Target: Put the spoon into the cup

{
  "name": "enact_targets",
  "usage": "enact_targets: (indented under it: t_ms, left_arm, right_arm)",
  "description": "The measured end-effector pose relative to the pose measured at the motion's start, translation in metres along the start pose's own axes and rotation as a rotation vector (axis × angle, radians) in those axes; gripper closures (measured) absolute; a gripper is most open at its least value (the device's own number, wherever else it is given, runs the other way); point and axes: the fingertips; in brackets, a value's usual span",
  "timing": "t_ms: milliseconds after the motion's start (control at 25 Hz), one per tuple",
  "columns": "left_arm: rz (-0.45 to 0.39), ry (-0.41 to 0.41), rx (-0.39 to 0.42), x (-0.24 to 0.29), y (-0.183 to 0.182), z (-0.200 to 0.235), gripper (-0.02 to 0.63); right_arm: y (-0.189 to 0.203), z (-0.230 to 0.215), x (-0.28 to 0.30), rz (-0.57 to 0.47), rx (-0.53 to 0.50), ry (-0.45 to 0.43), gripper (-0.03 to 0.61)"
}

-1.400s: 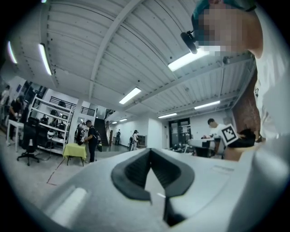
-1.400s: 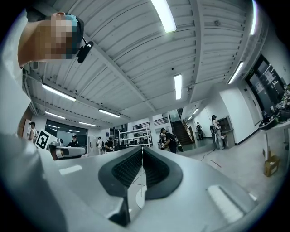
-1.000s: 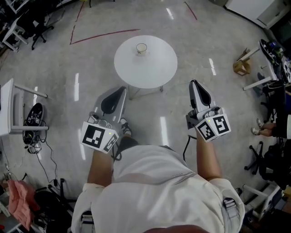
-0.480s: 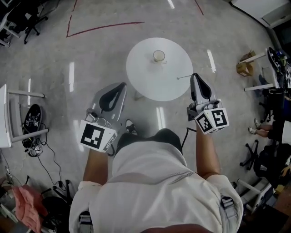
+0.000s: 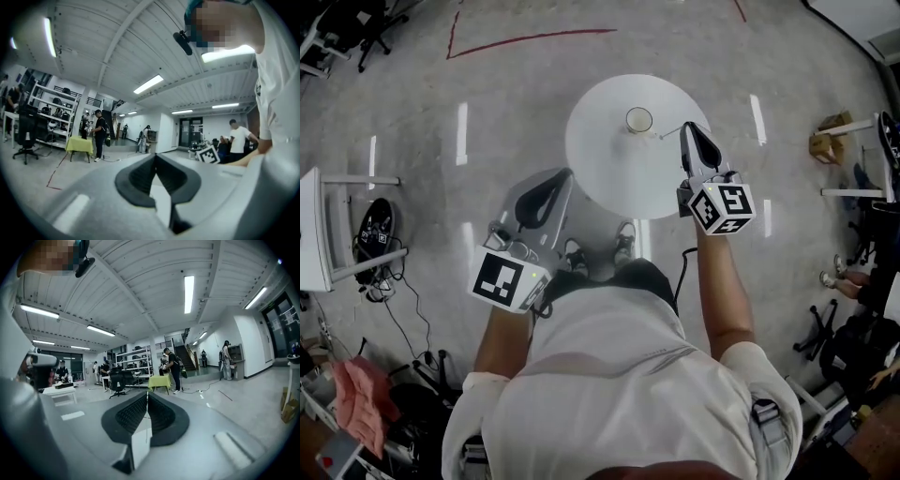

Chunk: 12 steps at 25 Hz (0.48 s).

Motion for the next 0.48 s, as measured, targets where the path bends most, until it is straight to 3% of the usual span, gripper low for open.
enact_targets:
  t_ms: [480]
  left_arm:
    - [0.066,-0.163,-0.05,0.068,0.022,0.024,0.614]
  right_arm:
    - [0.095,-0.078,0.117,0.148,0.048,-0.112,0.567]
Point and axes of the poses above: the fingertips, and each gripper's own axes: x forward along the fingers, z to its left, y out of its underside, and after that the axes turned 5 degrees about z, right-handed
